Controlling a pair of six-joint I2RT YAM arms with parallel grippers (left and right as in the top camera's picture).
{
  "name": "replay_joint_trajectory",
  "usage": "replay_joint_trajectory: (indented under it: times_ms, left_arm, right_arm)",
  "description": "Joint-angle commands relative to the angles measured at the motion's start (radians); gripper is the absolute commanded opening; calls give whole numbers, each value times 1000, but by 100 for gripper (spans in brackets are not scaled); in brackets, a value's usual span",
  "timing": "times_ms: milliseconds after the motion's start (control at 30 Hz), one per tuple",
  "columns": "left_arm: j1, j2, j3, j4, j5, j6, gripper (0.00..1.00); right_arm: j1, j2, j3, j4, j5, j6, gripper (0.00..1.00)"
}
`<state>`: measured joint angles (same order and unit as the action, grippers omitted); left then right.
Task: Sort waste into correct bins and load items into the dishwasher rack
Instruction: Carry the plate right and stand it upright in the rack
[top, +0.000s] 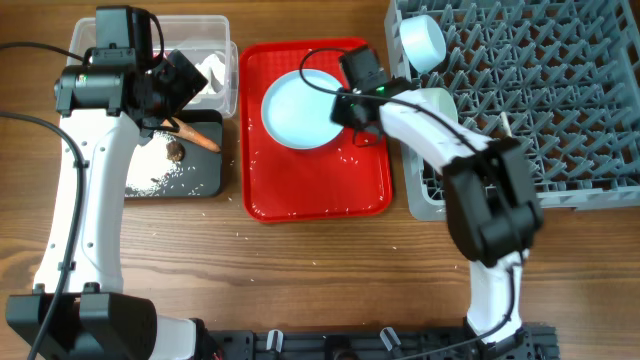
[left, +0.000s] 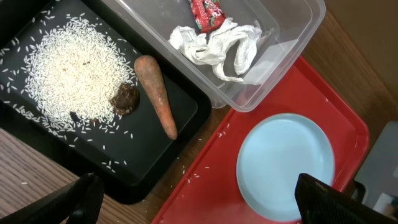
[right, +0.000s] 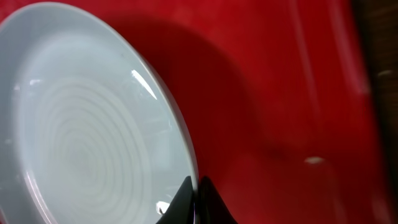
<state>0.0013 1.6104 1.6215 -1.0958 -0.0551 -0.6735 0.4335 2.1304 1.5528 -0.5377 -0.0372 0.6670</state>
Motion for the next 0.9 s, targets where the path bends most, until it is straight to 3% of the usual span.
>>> replay_joint_trajectory:
  times_ms: [0,133,233,367,467,600,700,867]
  left_arm:
    - [2,2,2,2,-6,16,100]
    - [2,2,2,2,-6,16,100]
    - [2,2,2,2,-6,16,100]
    - [2,2,2,2,-7,16,100]
    - [2,2,2,2,-6,16,100]
    - [2,2,2,2,-6,16,100]
    - [2,2,2,2,-6,16,100]
    - [2,2,2,2,-6,16,100]
  right_arm:
    - [-43,-198,-2,-35,2,-199,4]
    - [-62,-412,-2,-58,186,-310,4]
    - [-62,-575,-2,-57,562,-417,4]
    - [-83,-650,-2,-31,1101,-871,4]
    - [-156,-619,-2,-24,1108,-1020,4]
    - [-264,-533,-2,25,906,-1298,4]
    - [-296,-439,-2,138,892,-1456,4]
    - [-296,-280,-2,330,887,-1540,4]
